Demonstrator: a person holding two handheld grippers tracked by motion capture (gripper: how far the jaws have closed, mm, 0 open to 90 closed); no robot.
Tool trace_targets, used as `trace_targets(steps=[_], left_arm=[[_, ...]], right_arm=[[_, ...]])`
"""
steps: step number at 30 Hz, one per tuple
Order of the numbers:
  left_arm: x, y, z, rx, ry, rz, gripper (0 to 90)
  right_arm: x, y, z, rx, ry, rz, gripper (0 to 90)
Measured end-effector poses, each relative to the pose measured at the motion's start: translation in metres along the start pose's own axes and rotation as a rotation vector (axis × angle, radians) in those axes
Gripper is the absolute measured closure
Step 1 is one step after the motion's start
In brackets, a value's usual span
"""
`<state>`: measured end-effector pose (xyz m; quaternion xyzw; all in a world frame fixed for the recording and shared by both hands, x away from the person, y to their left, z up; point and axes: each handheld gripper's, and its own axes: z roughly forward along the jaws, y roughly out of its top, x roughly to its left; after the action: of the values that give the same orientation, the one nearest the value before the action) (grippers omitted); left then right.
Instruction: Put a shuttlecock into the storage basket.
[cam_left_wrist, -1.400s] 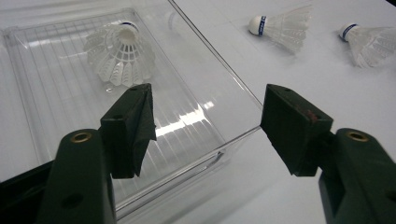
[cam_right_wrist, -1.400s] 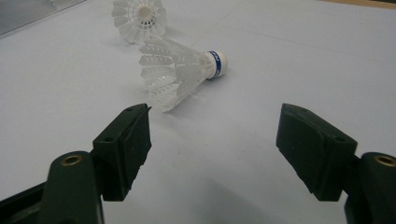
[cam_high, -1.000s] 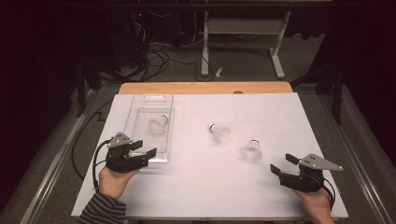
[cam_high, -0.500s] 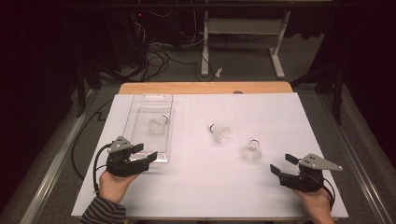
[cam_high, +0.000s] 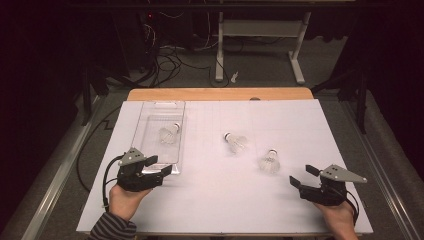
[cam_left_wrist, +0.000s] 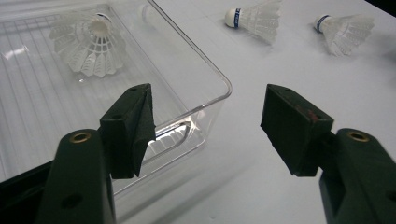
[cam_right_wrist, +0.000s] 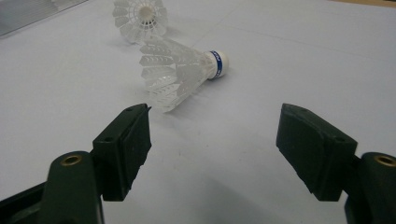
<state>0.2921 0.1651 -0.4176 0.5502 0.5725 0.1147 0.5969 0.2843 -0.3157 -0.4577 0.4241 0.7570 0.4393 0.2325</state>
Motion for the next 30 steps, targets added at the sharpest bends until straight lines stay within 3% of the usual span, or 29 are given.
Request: trace_targets(steps=[12,30], left_arm=[[-0.014,-0.008,0.010,0.042,-0.022,0.046,35.4],[-0.035,-0.011,0.031,0.100,-0.054,0.062,35.2]], right_arm=[[0.001,0.000,0.000,-0.002,0.000,-0.003,27.0],[0.001,-0.001,-0.001,0.003,0.002,-0.009,27.1]])
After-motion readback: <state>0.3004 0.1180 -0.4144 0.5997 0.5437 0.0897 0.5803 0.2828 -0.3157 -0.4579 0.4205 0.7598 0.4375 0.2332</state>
